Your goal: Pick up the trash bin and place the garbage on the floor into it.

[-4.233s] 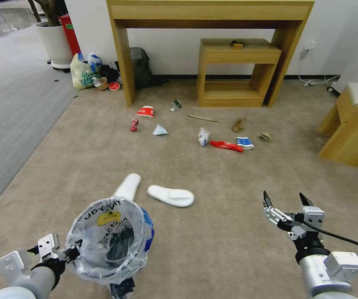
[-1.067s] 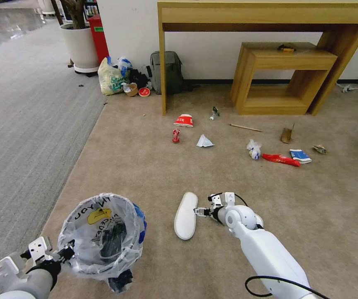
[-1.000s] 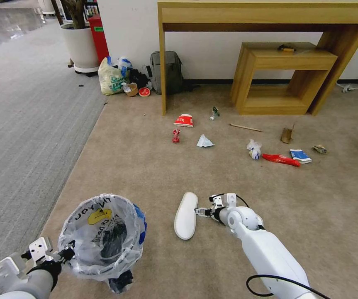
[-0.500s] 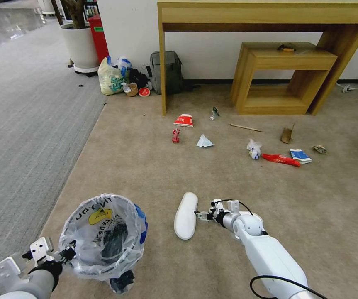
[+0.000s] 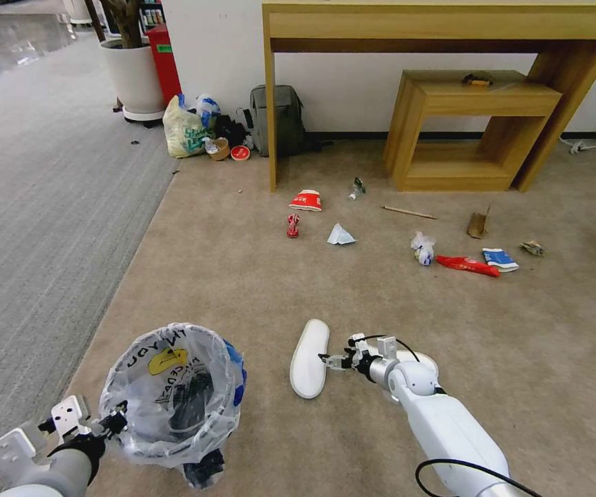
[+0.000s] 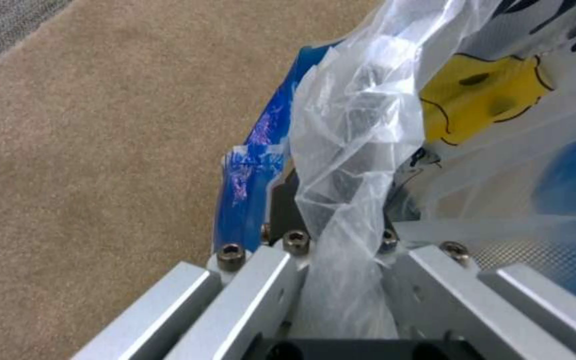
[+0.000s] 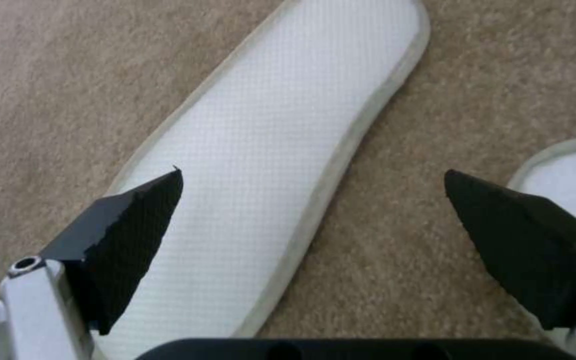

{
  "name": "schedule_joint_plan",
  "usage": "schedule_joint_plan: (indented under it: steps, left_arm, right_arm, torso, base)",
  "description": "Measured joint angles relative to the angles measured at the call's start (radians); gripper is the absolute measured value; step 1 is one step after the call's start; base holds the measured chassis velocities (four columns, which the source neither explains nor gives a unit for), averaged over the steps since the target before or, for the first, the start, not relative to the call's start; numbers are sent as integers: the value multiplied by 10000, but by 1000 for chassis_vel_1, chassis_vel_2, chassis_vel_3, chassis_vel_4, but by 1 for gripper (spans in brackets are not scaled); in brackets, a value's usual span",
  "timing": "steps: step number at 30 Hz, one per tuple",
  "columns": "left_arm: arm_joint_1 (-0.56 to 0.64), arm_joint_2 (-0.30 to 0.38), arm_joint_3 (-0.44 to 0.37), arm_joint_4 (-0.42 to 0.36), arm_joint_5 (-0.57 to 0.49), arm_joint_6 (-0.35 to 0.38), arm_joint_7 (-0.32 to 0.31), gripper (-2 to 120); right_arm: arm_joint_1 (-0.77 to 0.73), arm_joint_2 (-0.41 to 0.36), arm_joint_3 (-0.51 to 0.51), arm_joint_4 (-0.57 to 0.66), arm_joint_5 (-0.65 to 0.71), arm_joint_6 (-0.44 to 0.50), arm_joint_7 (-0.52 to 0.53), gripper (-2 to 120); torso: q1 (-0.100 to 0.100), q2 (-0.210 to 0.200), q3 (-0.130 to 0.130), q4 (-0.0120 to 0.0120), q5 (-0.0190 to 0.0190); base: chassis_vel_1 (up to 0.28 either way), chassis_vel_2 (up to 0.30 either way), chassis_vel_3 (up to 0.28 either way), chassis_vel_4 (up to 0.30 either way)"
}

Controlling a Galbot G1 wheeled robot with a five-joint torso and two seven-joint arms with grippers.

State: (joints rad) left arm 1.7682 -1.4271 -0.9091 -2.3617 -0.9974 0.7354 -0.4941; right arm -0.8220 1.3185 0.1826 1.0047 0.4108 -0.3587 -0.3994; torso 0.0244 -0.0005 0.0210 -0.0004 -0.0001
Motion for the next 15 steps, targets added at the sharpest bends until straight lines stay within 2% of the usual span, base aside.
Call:
schedule_joint_plan:
  steps: [15]
  left_arm:
    - [-10,28,12,26,28,0,94,0]
  right_arm:
    - [313,318,-89,-428,-163,60,4,100]
  torso:
    - [0,0,0,0,0]
  base:
    - [0,0,0,0]
